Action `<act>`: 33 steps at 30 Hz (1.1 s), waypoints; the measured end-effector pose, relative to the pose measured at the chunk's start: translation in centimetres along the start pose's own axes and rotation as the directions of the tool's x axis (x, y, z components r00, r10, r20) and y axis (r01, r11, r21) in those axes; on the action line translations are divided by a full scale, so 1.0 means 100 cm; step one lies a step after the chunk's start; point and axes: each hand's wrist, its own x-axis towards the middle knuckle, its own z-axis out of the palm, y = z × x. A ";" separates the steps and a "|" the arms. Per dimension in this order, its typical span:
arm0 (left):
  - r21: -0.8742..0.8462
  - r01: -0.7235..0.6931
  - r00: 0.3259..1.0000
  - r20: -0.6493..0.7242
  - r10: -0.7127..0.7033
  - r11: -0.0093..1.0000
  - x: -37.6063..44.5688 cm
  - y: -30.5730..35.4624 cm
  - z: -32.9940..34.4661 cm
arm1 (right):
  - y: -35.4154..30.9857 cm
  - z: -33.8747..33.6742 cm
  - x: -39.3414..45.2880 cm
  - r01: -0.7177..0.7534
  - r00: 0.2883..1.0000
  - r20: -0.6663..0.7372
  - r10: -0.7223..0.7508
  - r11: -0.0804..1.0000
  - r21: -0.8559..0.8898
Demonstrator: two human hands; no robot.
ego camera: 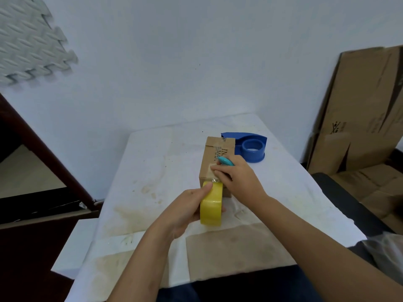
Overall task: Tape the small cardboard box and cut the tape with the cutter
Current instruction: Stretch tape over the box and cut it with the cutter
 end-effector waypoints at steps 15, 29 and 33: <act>0.036 -0.027 0.998 -0.056 0.029 0.999 -0.007 0.005 0.008 | 0.015 0.000 0.002 -0.004 0.995 0.098 -0.014 0.984 0.179; 0.064 0.095 0.994 -0.052 -0.091 0.993 -0.021 0.004 0.015 | 0.011 -0.004 -0.002 -0.003 0.996 0.085 -0.007 0.992 0.123; 0.069 0.134 0.991 -0.029 -0.132 0.989 -0.022 0.006 0.013 | 0.012 -0.003 -0.001 -0.006 0.996 0.087 -0.004 0.994 0.113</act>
